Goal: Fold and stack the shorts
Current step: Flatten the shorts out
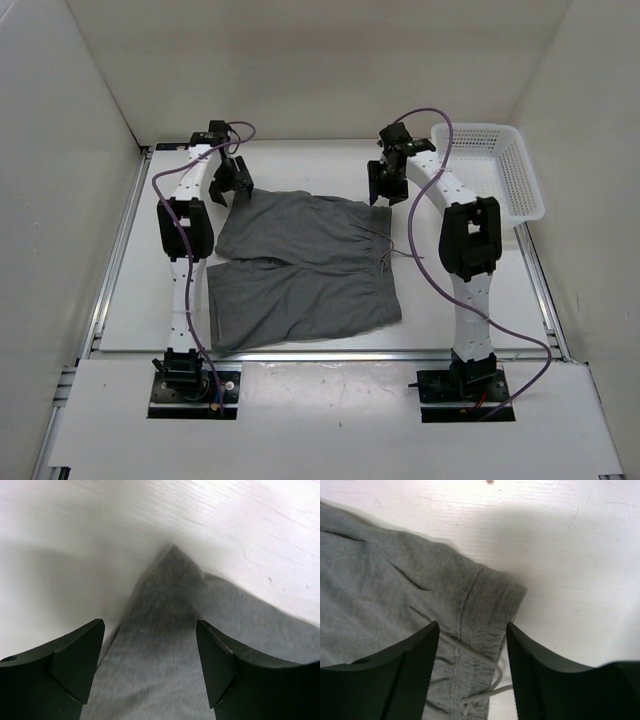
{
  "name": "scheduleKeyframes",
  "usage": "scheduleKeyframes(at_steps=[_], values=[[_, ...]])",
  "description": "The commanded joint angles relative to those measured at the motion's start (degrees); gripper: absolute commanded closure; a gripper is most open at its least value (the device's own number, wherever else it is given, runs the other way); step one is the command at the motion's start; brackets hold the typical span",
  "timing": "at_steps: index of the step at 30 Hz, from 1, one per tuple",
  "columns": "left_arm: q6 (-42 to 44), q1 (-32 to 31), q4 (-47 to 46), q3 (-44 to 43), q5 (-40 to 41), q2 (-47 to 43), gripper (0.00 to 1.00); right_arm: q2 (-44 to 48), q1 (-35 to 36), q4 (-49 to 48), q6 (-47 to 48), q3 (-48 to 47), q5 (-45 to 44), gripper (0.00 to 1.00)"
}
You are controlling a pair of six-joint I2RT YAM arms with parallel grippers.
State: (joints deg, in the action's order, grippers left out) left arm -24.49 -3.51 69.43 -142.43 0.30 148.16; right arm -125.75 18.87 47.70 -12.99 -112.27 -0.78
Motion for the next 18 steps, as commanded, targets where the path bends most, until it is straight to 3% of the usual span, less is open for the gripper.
scheduleKeyframes(at_steps=[1, 6, 10, 11, 14, 18], values=[[-1.52, -0.36, -1.39, -3.91, -2.14, -0.86, 0.15, -2.73, 0.02, 2.92, 1.13, -4.09, -2.21, 0.38], [-2.05, -0.89, -2.10, -4.43, -3.90, 2.57, 0.17, -5.55, 0.02, 3.63, 1.74, -5.94, -2.21, 0.35], [-2.05, -0.89, -3.25, -4.43, -6.00, 2.58, 0.42, -8.53, -0.50, 4.15, 1.74, -8.58, -2.21, 0.33], [-2.05, -0.89, -3.94, -4.43, -6.01, 2.58, 0.62, -8.54, -1.11, 4.15, 1.74, -9.36, -2.21, 0.33], [-2.05, -0.89, -3.95, -3.91, -6.80, 1.96, 0.89, -10.21, -1.73, 4.15, 1.74, -11.03, -2.73, 0.35], [-1.52, -0.89, -4.48, -3.38, -6.80, 0.82, 0.89, -11.36, -1.73, 4.77, 2.27, -12.36, -3.44, 0.39]])
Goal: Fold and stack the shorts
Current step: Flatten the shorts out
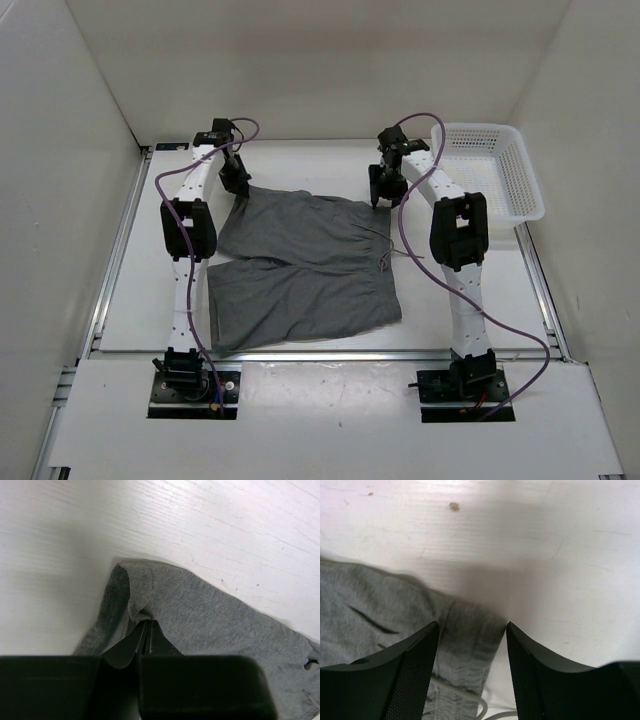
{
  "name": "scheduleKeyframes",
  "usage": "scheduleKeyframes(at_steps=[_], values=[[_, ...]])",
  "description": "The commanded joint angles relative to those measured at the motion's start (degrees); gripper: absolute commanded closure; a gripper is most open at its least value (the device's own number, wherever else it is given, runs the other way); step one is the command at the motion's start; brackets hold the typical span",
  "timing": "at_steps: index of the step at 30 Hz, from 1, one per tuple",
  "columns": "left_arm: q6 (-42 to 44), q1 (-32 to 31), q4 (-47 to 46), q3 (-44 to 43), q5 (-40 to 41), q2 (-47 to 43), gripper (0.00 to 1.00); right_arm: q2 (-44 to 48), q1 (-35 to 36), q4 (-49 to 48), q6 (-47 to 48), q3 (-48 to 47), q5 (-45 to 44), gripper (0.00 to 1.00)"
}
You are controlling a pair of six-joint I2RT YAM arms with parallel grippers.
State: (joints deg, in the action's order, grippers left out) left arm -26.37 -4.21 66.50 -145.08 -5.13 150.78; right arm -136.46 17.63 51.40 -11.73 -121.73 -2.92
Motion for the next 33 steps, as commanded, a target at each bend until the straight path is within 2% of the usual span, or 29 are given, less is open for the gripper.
scheduleKeyframes(at_steps=[1, 4, 6, 7, 11, 12, 14, 15, 16, 19, 26, 33], values=[[0.35, -0.19, -1.55, -0.13, -1.38, -1.81, 0.89, -0.65, -0.49, 1.07, 1.00, -2.37, -1.30, 0.39], [0.35, -0.19, -1.55, -0.12, -1.38, -2.85, 0.89, -0.03, -0.49, 1.07, 2.84, -1.84, -1.92, 0.34], [0.35, -0.19, -2.07, -0.12, -1.38, -2.86, 0.89, -0.03, -0.49, 1.07, 3.46, -1.31, -3.58, 0.26], [0.35, -0.19, -2.08, -0.12, -1.38, -3.38, 0.89, -0.03, -0.49, 1.07, 3.99, -0.71, -4.20, 0.17], [0.88, 0.34, -2.08, 0.40, -1.38, -3.91, 0.89, -1.17, -0.49, 0.47, 5.22, -0.70, -2.99, 0.16], [0.88, 0.34, -2.08, 0.93, -1.38, -3.91, 0.89, -1.17, -0.49, -0.32, 5.22, -0.70, -2.01, 0.20], [0.88, 0.34, -2.08, 0.93, -1.38, -4.44, 0.89, -1.69, -0.49, -1.38, 5.22, 0.00, 0.79, 0.43], [0.88, 0.34, -2.60, 0.93, -1.38, -4.44, 0.89, -1.09, -0.49, -2.78, 5.22, 0.53, 1.50, 0.55], [1.49, 0.34, -2.60, 0.93, -1.38, -5.05, 0.89, -0.48, -0.49, -4.01, 4.35, 2.53, 1.51, 0.79], [2.02, 0.34, -2.60, 0.15, 0.11, -5.06, 0.89, 0.58, -0.49, -5.78, 3.21, 3.17, 0.73, 0.99], [3.08, 2.80, -2.60, -3.81, -0.94, -6.20, 0.89, 2.34, -0.49, -6.31, 3.20, -2.54, -1.30, 1.00], [3.61, 3.42, -3.66, -4.95, -1.47, -8.05, 0.89, 2.87, -0.49, -6.31, 3.11, -3.86, -1.30, 1.00]])
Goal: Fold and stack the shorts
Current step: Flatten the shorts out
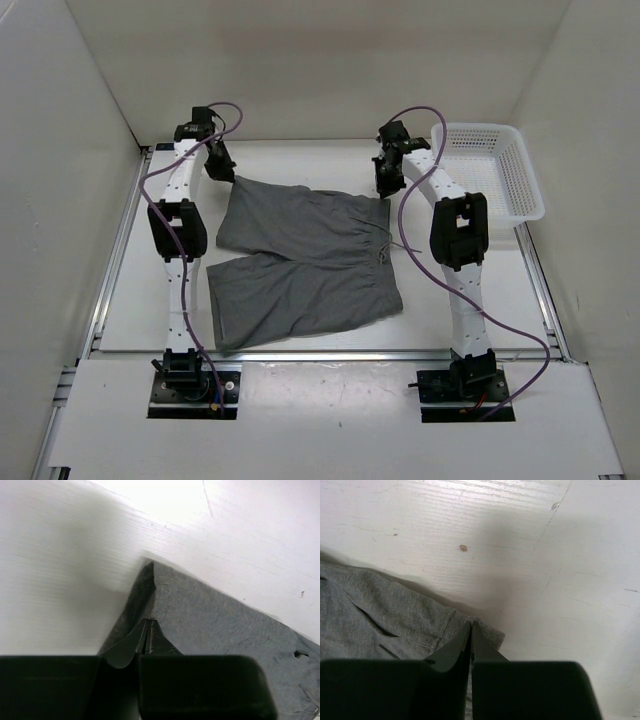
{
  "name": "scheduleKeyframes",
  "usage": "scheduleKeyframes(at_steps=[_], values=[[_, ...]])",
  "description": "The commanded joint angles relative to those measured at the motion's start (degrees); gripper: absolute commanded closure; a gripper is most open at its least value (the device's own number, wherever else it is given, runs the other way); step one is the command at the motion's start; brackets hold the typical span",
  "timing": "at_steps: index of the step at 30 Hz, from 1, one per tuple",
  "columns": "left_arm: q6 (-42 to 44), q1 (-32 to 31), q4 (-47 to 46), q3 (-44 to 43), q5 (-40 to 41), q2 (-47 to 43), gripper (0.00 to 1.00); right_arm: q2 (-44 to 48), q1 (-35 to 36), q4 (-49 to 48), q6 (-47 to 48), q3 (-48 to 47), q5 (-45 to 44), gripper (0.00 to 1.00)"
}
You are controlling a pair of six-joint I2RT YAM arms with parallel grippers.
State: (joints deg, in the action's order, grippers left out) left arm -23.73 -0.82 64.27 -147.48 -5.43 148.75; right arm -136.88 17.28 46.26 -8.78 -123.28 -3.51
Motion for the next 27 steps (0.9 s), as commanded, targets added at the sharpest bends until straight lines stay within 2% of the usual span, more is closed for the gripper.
scheduleKeyframes(at_steps=[1, 6, 11, 13, 14, 23, 26, 27], values=[[0.96, 0.03, -1.43, -2.55, -1.16, -6.01, 0.89, 3.29, -0.14, -1.17, 0.16, -2.31, -0.71, 1.00], [0.96, 1.08, -1.96, -2.55, -2.39, -6.01, 0.89, 2.14, -0.14, -1.17, 2.62, -2.84, -0.18, 1.00], [0.44, 1.61, -2.48, -3.60, -2.92, -6.01, 0.89, 0.48, -0.14, -0.56, 3.24, -3.98, -0.18, 0.43], [0.43, 1.61, -2.48, -3.60, -3.53, -6.01, 0.89, -0.22, -0.14, 0.05, 3.85, -4.50, -0.18, 0.41], [0.43, 1.61, -2.48, -3.60, -3.53, -6.01, 0.89, -0.84, -0.14, 0.06, 3.85, -4.51, -0.18, 0.35], [0.43, 1.61, -3.01, -3.60, -3.53, -6.01, 0.89, -3.31, -0.67, 0.06, 3.85, -0.30, 0.43, 0.42], [0.43, 1.61, -3.01, -3.08, -3.53, -6.01, 0.89, -3.83, -0.67, 0.06, 3.85, 0.24, 0.95, 0.50], [0.43, 1.61, -3.01, -2.47, -3.53, -6.01, 0.89, -4.36, -0.67, 0.06, 3.85, 0.24, 0.96, 0.58]])
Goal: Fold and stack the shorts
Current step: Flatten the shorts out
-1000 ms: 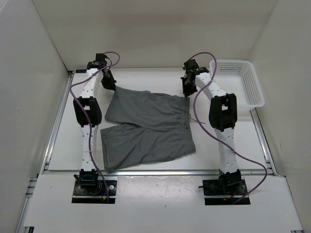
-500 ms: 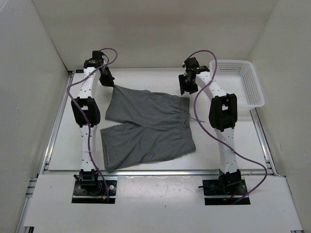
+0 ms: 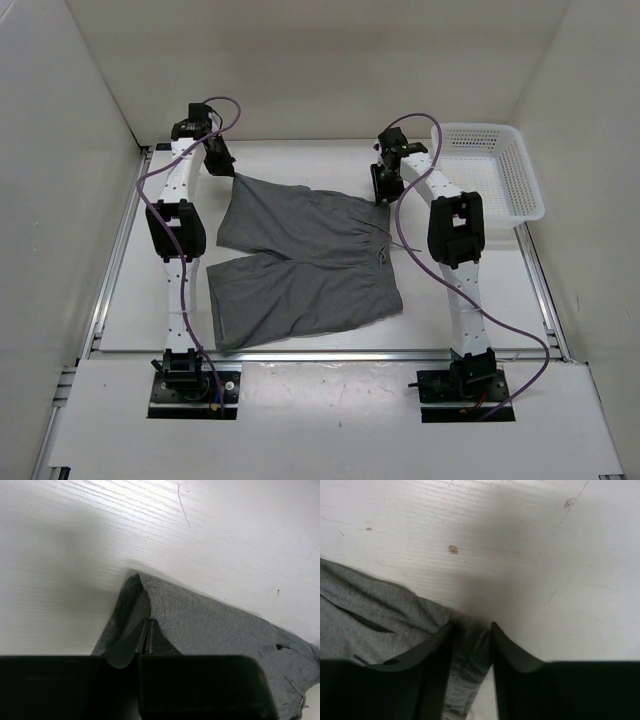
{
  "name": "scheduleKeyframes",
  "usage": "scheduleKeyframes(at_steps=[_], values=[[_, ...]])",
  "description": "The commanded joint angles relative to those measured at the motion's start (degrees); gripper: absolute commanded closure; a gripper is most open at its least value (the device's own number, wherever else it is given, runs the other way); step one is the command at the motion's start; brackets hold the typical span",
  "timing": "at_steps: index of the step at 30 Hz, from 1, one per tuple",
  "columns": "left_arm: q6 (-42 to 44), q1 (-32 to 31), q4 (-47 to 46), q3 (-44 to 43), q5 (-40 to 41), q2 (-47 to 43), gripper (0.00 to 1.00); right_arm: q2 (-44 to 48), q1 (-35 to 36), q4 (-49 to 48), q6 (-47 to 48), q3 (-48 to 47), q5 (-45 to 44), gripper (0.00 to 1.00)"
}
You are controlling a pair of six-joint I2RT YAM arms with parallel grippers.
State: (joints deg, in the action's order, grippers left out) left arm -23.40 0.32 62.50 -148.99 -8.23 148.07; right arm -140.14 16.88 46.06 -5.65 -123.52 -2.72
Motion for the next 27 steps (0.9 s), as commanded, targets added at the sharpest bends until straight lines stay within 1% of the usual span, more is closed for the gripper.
scheduleKeyframes(at_steps=[1, 2, 3, 6, 10, 14, 19, 22, 27], values=[[0.11, 0.47, -1.24, -0.95, -0.74, -5.34, 0.89, -1.10, -0.27, 0.25, 0.73, 0.48, 0.17, 0.64], [0.63, 0.47, -1.24, -0.95, -0.74, -5.34, 0.89, -1.10, -0.27, 0.25, 0.12, 0.48, 0.69, 0.72], [0.63, 0.47, -1.24, -0.95, -0.74, -5.34, 0.89, -1.10, -0.27, 0.25, 0.11, 0.48, 0.70, 0.84], [0.63, 1.00, -1.24, -0.95, -0.74, -5.34, 0.89, 0.64, -0.27, 0.25, -0.59, -1.01, -1.14, 0.99], [1.25, 1.52, -1.24, -0.95, -0.74, -7.70, 0.89, 4.25, -0.27, -0.36, -1.64, -2.77, -3.77, 0.99], [1.78, 2.75, -1.24, -0.95, -0.74, -10.34, 0.89, 7.50, -0.27, -0.98, -2.17, -5.32, -4.31, 0.99], [1.78, 4.08, -1.24, -1.48, -1.35, -12.37, 0.89, 8.65, -0.27, -0.98, -2.70, -8.48, -4.31, 0.99], [1.78, 4.60, -1.24, -1.48, -2.66, -12.98, 0.89, 9.27, -0.27, -0.98, -3.22, -8.49, -4.31, 0.99], [1.25, 4.60, -1.24, -0.96, -3.81, -14.82, 0.89, 12.95, -0.27, -3.34, -3.75, -4.45, -4.31, 0.99]])
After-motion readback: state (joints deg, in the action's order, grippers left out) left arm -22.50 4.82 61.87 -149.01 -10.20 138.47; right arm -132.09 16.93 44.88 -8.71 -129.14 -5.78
